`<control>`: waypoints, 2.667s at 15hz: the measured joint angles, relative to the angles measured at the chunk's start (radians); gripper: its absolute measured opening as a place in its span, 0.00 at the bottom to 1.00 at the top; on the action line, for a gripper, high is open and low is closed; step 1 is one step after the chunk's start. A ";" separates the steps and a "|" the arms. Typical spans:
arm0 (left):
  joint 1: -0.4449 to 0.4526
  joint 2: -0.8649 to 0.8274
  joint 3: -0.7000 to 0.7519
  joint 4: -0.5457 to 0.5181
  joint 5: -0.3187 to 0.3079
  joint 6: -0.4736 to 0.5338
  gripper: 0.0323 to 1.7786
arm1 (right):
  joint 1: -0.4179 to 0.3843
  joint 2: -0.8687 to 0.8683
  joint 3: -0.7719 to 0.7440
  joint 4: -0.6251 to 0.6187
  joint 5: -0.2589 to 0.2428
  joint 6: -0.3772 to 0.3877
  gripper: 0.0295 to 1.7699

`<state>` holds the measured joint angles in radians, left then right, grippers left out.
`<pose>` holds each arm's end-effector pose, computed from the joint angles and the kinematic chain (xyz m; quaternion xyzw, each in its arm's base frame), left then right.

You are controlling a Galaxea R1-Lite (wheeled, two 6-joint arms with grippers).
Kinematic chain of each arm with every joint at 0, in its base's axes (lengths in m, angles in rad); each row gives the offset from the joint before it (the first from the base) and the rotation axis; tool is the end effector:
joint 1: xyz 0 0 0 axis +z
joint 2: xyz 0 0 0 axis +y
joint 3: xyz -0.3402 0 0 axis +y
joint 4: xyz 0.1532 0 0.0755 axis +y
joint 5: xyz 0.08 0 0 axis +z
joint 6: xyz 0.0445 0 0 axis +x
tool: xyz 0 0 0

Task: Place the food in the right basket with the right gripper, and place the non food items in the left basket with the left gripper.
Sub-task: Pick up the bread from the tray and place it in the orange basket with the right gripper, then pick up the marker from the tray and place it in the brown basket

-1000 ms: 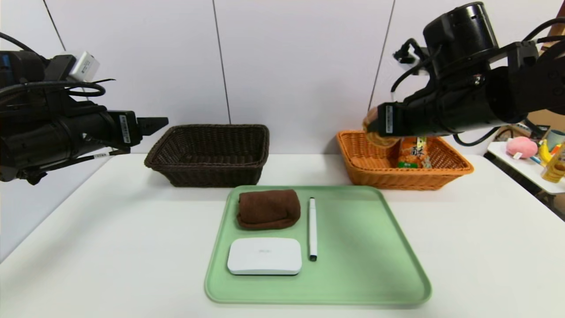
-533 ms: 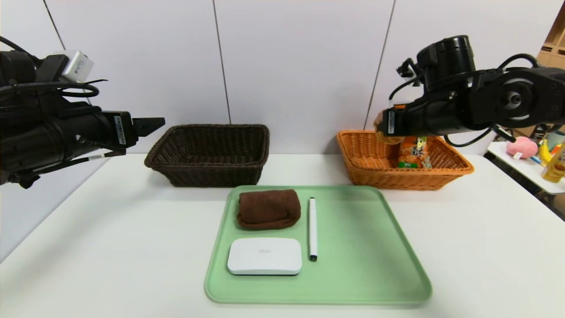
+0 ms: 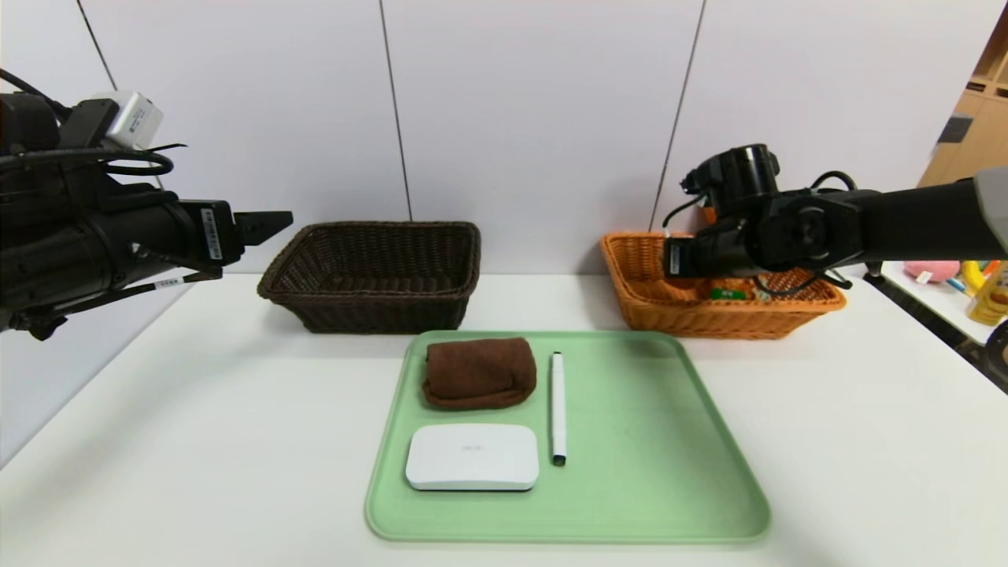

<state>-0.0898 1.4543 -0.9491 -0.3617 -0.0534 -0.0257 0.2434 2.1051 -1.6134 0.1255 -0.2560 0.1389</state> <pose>0.2530 -0.0252 0.3120 -0.0115 0.0726 -0.0704 0.9948 0.4339 0.0961 0.2158 -0.0088 0.2932 -0.0264 0.9557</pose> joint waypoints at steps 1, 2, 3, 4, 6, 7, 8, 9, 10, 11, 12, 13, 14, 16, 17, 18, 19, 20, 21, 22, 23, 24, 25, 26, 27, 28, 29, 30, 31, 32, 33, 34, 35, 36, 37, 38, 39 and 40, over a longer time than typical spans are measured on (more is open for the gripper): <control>0.000 0.000 0.000 0.000 0.000 0.000 0.95 | -0.003 0.011 0.000 0.000 -0.001 0.000 0.42; 0.000 0.000 0.000 0.000 0.000 0.000 0.95 | -0.005 0.021 0.000 0.001 -0.002 -0.001 0.42; 0.000 0.001 0.000 0.000 0.000 0.000 0.95 | -0.006 0.028 0.000 0.001 -0.002 -0.004 0.42; 0.000 0.002 0.000 0.000 0.000 0.000 0.95 | -0.006 0.034 -0.001 0.003 -0.002 -0.006 0.42; 0.001 0.003 0.000 0.000 0.000 0.000 0.95 | -0.006 0.041 0.000 0.005 -0.005 -0.004 0.48; 0.001 0.003 0.000 0.000 0.000 0.000 0.95 | -0.007 0.045 0.000 0.000 -0.012 -0.003 0.54; 0.001 0.003 0.000 0.000 0.000 0.000 0.95 | -0.007 0.048 0.000 -0.001 -0.023 -0.005 0.60; 0.001 0.003 0.000 0.000 0.000 0.000 0.95 | -0.007 0.050 0.000 -0.004 -0.026 -0.006 0.64; 0.001 0.003 0.000 0.000 0.000 0.000 0.95 | -0.007 0.051 0.000 -0.008 -0.028 -0.008 0.68; 0.001 0.003 0.000 0.000 0.000 0.000 0.95 | -0.007 0.053 0.000 -0.010 -0.028 -0.008 0.72; 0.001 0.003 0.000 0.000 0.000 0.000 0.95 | -0.008 0.053 0.000 -0.011 -0.029 -0.008 0.75; 0.001 0.003 0.000 0.000 0.000 -0.004 0.95 | -0.008 0.054 -0.001 -0.011 -0.029 -0.008 0.77; 0.001 0.003 0.000 0.000 0.000 -0.005 0.95 | -0.008 0.054 -0.002 -0.013 -0.030 -0.008 0.80; 0.001 0.003 0.000 0.000 0.000 -0.006 0.95 | -0.008 0.054 -0.006 -0.012 -0.028 -0.008 0.83; 0.001 0.003 0.000 0.000 0.000 -0.006 0.95 | -0.008 0.054 -0.008 -0.012 -0.028 -0.011 0.85; 0.001 0.003 0.000 0.000 0.000 -0.006 0.95 | -0.008 0.054 -0.011 -0.012 -0.029 -0.012 0.86; 0.001 0.003 0.000 0.000 0.000 -0.006 0.95 | -0.008 0.054 -0.016 -0.019 -0.033 -0.013 0.88; 0.001 0.003 0.000 0.000 0.000 -0.006 0.95 | -0.008 0.055 -0.019 -0.042 -0.044 -0.016 0.89; 0.001 0.003 0.000 0.000 0.000 -0.006 0.95 | -0.008 0.054 -0.020 -0.067 -0.057 -0.024 0.90; 0.001 0.003 0.000 0.000 0.000 -0.006 0.95 | -0.006 0.050 -0.020 -0.076 -0.064 -0.035 0.91; 0.001 0.003 0.000 0.000 0.000 -0.006 0.95 | 0.000 0.037 -0.020 -0.072 -0.066 -0.044 0.91; 0.001 0.003 0.000 0.001 0.000 -0.007 0.95 | 0.013 0.019 -0.020 -0.066 -0.068 -0.053 0.92; 0.001 0.003 0.001 0.000 0.000 -0.006 0.95 | 0.033 -0.002 -0.020 -0.058 -0.070 -0.062 0.92; 0.000 0.002 0.004 0.001 0.000 -0.006 0.95 | 0.054 -0.026 -0.021 -0.039 -0.078 -0.065 0.93; 0.000 0.000 0.007 0.000 0.000 -0.006 0.95 | 0.071 -0.046 -0.021 -0.013 -0.093 -0.065 0.93; 0.000 -0.002 0.011 0.000 0.001 -0.006 0.95 | 0.079 -0.061 -0.020 -0.003 -0.107 -0.063 0.94; 0.000 -0.005 0.014 0.000 0.001 -0.007 0.95 | 0.083 -0.073 -0.016 0.000 -0.126 -0.060 0.94; 0.000 -0.007 0.019 -0.001 0.002 -0.010 0.95 | 0.084 -0.081 -0.010 0.000 -0.145 -0.056 0.94; 0.000 -0.010 0.026 -0.003 0.003 -0.018 0.95 | 0.086 -0.090 -0.001 -0.003 -0.151 -0.056 0.95; 0.000 -0.013 0.037 -0.017 0.003 -0.031 0.95 | 0.087 -0.103 0.011 -0.006 -0.153 -0.054 0.95; 0.000 -0.018 0.053 -0.043 0.003 -0.039 0.95 | 0.089 -0.121 0.027 -0.006 -0.153 -0.045 0.95; -0.001 -0.023 0.073 -0.071 0.004 -0.040 0.95 | 0.092 -0.142 0.041 -0.004 -0.153 -0.027 0.95; -0.001 -0.029 0.090 -0.094 0.003 -0.040 0.95 | 0.102 -0.168 0.053 0.000 -0.155 -0.004 0.96; -0.001 -0.036 0.104 -0.108 0.003 -0.040 0.95 | 0.121 -0.192 0.063 0.012 -0.155 0.018 0.96; -0.001 -0.041 0.115 -0.110 0.003 -0.040 0.95 | 0.147 -0.216 0.069 0.046 -0.155 0.043 0.96; 0.000 -0.048 0.123 -0.111 0.003 -0.040 0.95 | 0.179 -0.239 0.070 0.092 -0.154 0.084 0.96; 0.000 -0.055 0.130 -0.111 0.003 -0.040 0.95 | 0.213 -0.257 0.062 0.147 -0.154 0.130 0.96; -0.001 -0.062 0.135 -0.111 0.003 -0.040 0.95 | 0.249 -0.272 0.040 0.211 -0.154 0.183 0.96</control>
<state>-0.0913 1.3921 -0.8143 -0.4728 -0.0500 -0.0657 0.4921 1.8330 -1.5730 0.3362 -0.4102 0.3217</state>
